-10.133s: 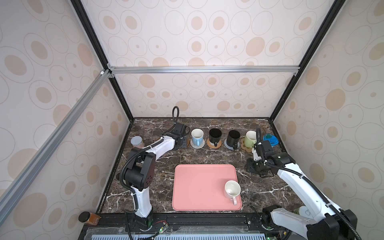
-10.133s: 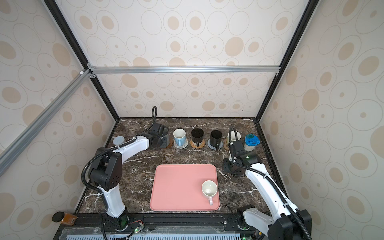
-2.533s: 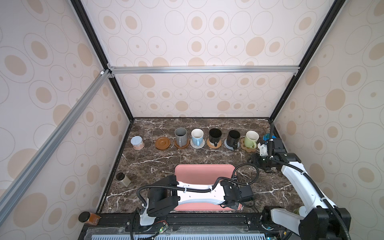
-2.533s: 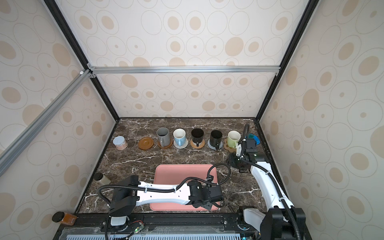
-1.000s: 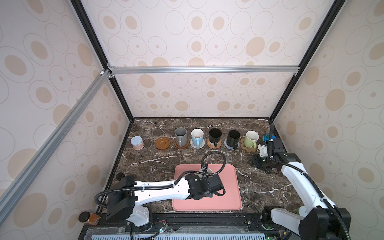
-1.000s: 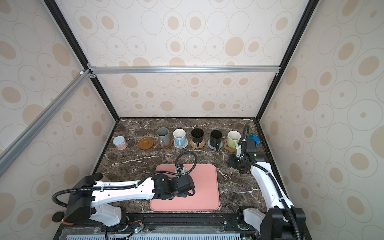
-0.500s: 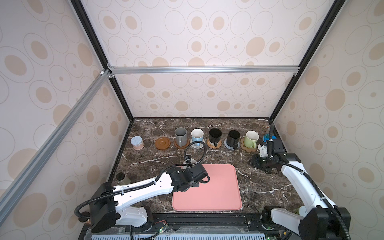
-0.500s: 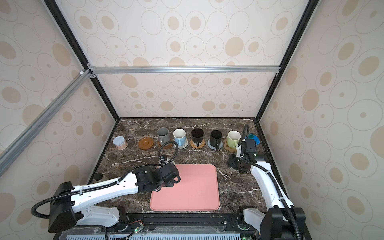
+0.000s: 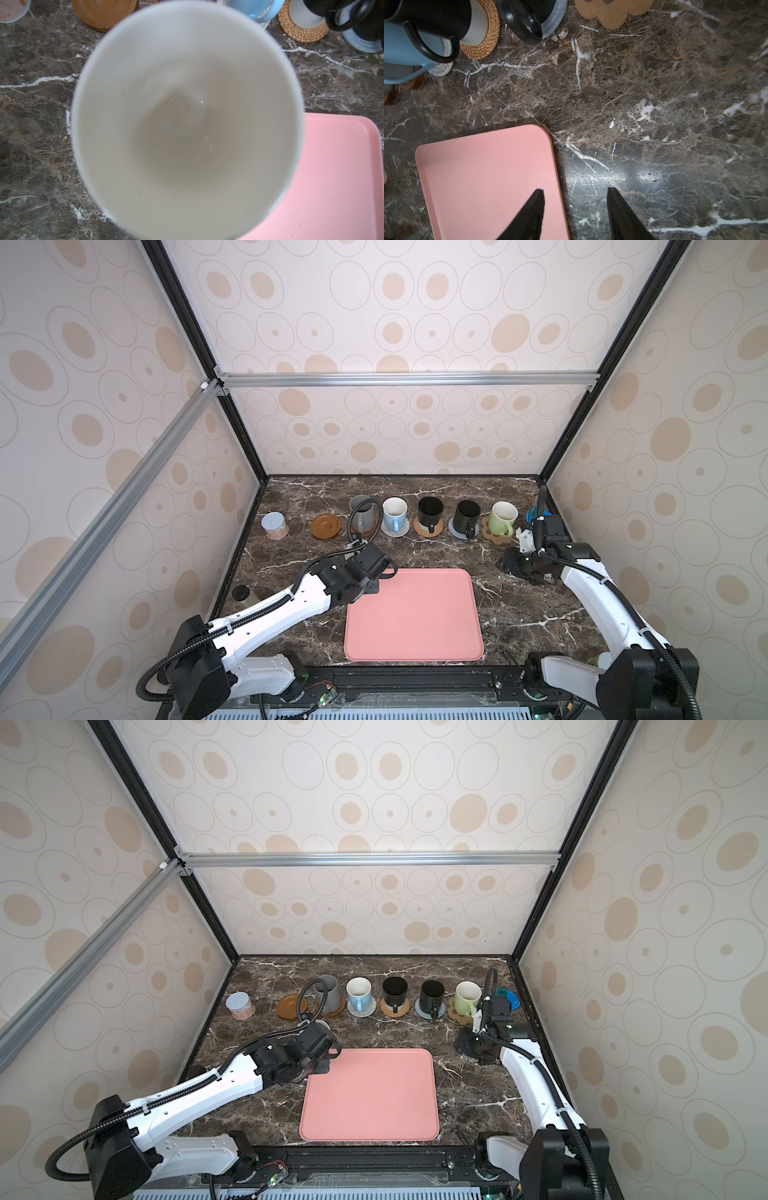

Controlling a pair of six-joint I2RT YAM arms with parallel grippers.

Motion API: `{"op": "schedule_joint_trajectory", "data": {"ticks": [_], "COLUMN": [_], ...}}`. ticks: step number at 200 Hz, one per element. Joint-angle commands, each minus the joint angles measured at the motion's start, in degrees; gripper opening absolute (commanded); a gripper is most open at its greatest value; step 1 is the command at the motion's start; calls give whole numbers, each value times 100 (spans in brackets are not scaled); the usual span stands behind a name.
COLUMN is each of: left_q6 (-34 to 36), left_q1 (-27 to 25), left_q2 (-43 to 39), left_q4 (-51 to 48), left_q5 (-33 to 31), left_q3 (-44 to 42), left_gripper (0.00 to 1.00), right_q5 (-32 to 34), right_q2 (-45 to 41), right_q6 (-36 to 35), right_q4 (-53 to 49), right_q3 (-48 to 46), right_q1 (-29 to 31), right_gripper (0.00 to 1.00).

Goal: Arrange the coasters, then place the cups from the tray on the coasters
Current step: 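Carry the white mug with the left gripper toward the empty brown coaster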

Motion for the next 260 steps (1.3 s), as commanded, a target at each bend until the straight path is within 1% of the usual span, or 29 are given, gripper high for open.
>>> {"op": "schedule_joint_trajectory", "data": {"ticks": [1, 60, 112, 154, 169, 240, 260], "left_q6": [553, 1119, 1852, 2589, 2898, 3885, 4126], "left_q1": [334, 1173, 2009, 2672, 2866, 3603, 3799], "left_q2": [-192, -315, -280, -151, -81, 586, 818], "left_q4": [217, 569, 870, 1361, 1613, 2582, 2708], "left_q5": [-171, -25, 246, 631, 883, 1714, 1912], "left_q3": [180, 66, 64, 43, 53, 156, 257], "left_gripper": [12, 12, 12, 12, 12, 11, 11], "right_q5": [62, 108, 207, 184, 184, 241, 228], "right_q2": [54, 101, 132, 161, 158, 43, 24], "right_q6": [-12, 21, 6, 21, 23, 10, -7], "right_q4": [-126, -151, -214, -231, -249, -358, -402], "right_q3": [169, 238, 318, 343, 357, 358, 374], "right_q1": [-46, -42, -41, -45, -45, -41, -39], "right_gripper": [53, 53, 52, 52, 52, 52, 52]}}
